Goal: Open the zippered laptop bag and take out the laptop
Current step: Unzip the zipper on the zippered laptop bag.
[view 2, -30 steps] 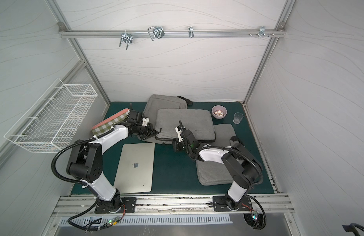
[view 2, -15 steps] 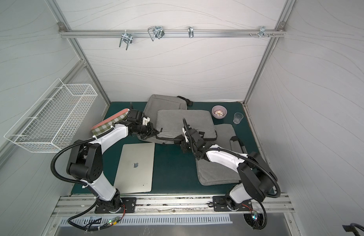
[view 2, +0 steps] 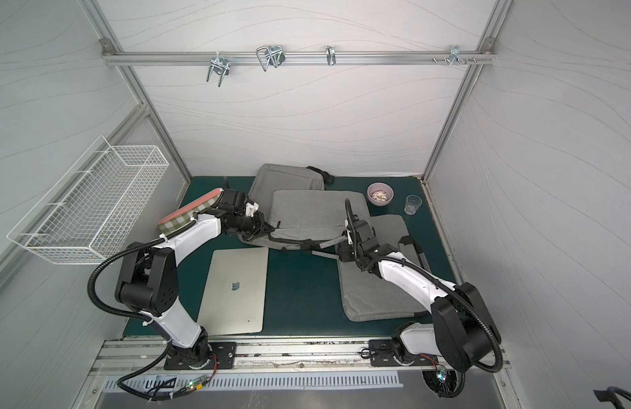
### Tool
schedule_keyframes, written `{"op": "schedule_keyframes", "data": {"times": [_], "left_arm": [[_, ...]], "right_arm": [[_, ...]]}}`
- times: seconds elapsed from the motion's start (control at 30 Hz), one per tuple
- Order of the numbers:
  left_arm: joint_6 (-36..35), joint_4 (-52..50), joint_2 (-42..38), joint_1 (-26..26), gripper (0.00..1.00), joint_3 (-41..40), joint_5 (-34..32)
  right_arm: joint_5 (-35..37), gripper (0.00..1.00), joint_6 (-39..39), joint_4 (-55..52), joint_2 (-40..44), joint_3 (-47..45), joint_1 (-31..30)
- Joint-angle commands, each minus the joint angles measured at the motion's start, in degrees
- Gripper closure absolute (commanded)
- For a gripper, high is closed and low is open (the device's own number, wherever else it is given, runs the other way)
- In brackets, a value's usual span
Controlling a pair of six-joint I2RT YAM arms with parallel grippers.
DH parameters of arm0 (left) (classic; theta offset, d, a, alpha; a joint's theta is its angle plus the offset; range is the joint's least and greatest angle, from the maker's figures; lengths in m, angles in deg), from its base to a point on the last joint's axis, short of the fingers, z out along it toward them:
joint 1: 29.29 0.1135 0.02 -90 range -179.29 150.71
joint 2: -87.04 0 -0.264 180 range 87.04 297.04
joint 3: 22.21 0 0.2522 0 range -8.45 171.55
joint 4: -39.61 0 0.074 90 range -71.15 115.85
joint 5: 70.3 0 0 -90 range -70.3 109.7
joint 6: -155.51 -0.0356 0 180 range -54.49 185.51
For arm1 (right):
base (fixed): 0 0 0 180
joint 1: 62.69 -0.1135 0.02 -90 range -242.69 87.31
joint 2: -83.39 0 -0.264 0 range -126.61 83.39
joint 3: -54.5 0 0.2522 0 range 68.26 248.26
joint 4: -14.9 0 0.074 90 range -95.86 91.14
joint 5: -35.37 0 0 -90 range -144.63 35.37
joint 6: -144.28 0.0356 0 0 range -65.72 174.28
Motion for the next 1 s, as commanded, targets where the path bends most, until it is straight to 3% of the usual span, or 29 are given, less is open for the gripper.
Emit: {"op": "schedule_keyframes", "data": {"times": [0.0,0.53,0.77,0.97], "left_arm": [[-1.4,0.0,1.0,2.1,1.00,2.2,-4.1],[-3.1,-1.1,1.9,3.3,1.00,2.7,-4.3],[-3.8,-1.0,2.1,3.5,1.00,1.6,-4.3],[-5.5,-1.2,2.1,3.4,0.97,1.5,-2.5]], "right_arm": [[2.5,1.00,-1.1,-4.8,2.1,0.4,4.0],[1.6,1.00,-4.4,-6.5,-3.9,6.2,22.5],[3.9,1.00,-8.0,-7.0,-10.1,9.1,24.1],[-1.1,0.99,-10.9,-4.6,-9.0,8.1,22.4]]}}
